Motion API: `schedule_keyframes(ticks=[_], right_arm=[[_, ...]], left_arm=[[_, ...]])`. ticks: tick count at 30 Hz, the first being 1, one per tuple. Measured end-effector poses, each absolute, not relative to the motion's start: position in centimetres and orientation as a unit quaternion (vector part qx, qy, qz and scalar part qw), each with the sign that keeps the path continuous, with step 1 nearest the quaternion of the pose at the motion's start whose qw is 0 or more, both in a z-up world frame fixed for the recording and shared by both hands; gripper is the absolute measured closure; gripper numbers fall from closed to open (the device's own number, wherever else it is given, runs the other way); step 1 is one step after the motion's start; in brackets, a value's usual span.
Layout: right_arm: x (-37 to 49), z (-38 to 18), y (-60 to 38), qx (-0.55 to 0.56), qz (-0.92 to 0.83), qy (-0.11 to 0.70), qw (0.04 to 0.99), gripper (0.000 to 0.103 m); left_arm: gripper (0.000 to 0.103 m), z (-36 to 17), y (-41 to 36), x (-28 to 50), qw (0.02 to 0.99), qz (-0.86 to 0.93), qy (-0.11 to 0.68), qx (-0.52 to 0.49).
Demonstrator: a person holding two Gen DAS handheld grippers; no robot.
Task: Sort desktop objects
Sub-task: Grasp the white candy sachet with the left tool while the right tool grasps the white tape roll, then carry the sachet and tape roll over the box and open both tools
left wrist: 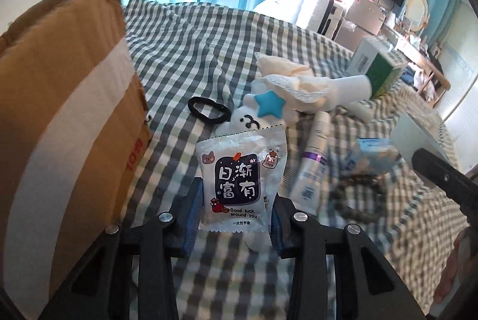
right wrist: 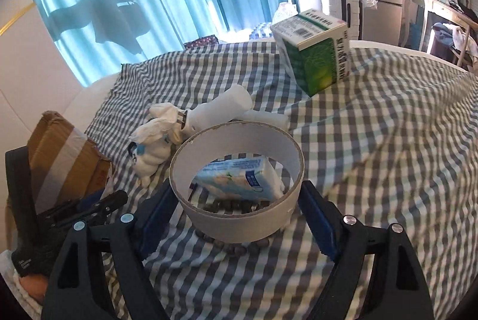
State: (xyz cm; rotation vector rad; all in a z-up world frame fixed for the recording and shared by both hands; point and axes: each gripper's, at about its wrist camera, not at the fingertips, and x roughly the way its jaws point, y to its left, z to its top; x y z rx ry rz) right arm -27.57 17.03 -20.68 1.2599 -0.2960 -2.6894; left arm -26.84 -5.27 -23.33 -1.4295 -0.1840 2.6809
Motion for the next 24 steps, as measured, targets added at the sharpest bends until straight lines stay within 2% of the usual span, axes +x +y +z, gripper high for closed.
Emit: schedule_keyframes(ticks=[24], right_arm=[[-13.0, -9.6, 14.8, 0.355, -0.927, -0.091, 0.077, 0.021]], left_arm=[[0.064, -7.9, -4.3, -14.4, 0.081, 0.926, -0.065, -0.364]])
